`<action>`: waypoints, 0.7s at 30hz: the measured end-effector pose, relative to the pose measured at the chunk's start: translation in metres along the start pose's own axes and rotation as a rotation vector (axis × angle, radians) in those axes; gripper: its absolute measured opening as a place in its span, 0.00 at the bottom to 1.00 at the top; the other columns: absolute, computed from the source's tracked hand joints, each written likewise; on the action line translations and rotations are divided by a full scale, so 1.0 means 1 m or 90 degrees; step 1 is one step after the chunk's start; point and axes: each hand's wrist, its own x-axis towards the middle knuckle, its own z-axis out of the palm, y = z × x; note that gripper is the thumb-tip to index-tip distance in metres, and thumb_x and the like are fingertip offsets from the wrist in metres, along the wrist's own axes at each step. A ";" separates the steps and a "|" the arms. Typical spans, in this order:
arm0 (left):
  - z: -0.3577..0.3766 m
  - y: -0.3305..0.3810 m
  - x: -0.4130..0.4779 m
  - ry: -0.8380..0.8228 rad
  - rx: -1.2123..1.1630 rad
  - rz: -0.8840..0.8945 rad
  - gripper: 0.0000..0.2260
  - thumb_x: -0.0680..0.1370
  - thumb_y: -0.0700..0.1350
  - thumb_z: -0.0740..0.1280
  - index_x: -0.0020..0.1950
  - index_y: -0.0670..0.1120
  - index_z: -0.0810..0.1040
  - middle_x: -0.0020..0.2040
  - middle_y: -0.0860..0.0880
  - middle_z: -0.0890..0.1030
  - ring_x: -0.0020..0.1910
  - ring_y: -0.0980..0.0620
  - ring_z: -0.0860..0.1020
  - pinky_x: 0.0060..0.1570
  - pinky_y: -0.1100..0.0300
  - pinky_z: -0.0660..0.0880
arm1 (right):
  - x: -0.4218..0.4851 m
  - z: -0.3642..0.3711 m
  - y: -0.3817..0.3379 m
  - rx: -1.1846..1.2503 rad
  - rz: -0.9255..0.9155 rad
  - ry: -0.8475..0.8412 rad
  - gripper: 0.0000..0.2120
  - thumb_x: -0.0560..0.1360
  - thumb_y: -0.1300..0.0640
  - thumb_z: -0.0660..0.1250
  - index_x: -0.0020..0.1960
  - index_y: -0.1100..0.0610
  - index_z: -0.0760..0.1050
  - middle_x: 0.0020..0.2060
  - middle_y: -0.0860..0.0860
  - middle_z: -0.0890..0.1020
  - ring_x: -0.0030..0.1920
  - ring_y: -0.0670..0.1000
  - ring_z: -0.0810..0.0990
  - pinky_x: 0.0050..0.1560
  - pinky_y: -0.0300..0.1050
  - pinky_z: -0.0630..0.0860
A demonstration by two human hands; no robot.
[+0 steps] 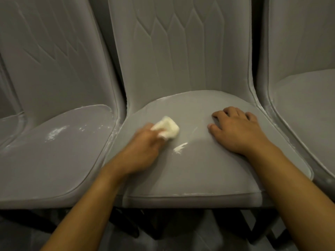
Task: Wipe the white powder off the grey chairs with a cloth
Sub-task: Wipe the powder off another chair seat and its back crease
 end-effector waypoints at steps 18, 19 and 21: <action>0.019 0.025 -0.038 -0.061 0.016 0.249 0.19 0.85 0.54 0.55 0.77 0.62 0.68 0.71 0.57 0.68 0.63 0.50 0.68 0.69 0.56 0.64 | -0.001 -0.001 -0.003 -0.024 0.000 0.003 0.24 0.82 0.41 0.50 0.74 0.49 0.65 0.72 0.54 0.67 0.73 0.56 0.64 0.74 0.58 0.56; 0.020 0.028 -0.040 -0.076 -0.005 0.258 0.19 0.85 0.53 0.56 0.77 0.62 0.68 0.71 0.58 0.68 0.64 0.51 0.68 0.70 0.57 0.63 | -0.001 -0.001 -0.003 -0.024 0.001 0.001 0.25 0.82 0.41 0.50 0.75 0.49 0.64 0.72 0.54 0.67 0.73 0.56 0.64 0.74 0.58 0.56; 0.018 0.033 -0.040 -0.070 -0.044 0.253 0.19 0.85 0.53 0.56 0.76 0.61 0.69 0.70 0.58 0.68 0.65 0.53 0.67 0.70 0.58 0.63 | -0.001 -0.001 -0.004 -0.023 0.000 -0.005 0.25 0.82 0.41 0.50 0.75 0.49 0.64 0.73 0.54 0.67 0.73 0.56 0.63 0.74 0.58 0.55</action>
